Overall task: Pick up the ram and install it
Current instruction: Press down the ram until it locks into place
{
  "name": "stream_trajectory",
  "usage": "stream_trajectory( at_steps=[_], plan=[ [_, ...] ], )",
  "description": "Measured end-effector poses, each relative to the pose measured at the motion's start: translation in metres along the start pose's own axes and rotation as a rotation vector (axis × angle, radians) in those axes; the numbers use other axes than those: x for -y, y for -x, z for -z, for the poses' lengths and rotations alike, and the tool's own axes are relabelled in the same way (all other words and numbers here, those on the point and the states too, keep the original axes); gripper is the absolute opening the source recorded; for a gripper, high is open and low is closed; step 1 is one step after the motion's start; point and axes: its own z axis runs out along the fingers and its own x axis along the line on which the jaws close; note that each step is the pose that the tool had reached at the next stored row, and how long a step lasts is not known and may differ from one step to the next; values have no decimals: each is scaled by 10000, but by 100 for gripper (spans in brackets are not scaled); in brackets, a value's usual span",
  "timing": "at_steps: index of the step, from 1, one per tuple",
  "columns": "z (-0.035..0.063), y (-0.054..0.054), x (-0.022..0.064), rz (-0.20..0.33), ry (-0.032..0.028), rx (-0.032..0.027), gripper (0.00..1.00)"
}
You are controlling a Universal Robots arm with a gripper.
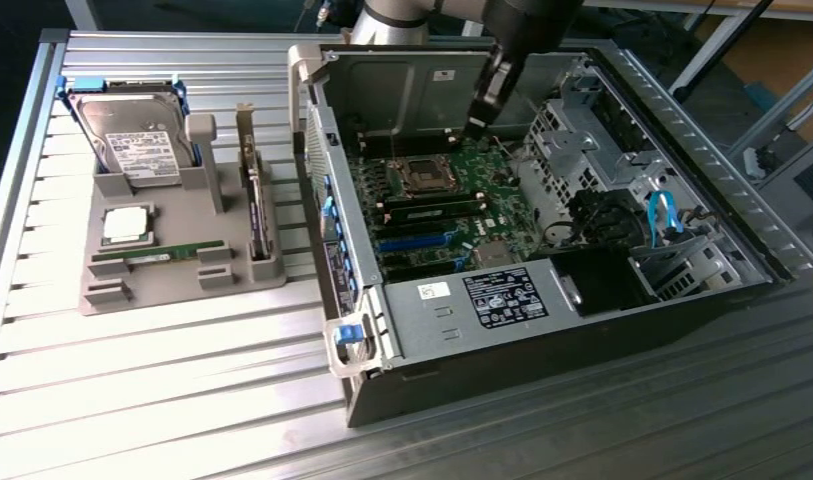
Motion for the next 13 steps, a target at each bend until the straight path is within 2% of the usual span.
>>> stream_trajectory(
  at_steps=[5,9,13],
  plan=[
    [0,0,0,-936,-1,30,10],
    [0,0,0,-1993,-3,64,10],
    [0,0,0,-2722,-3,89,10]
  ],
)
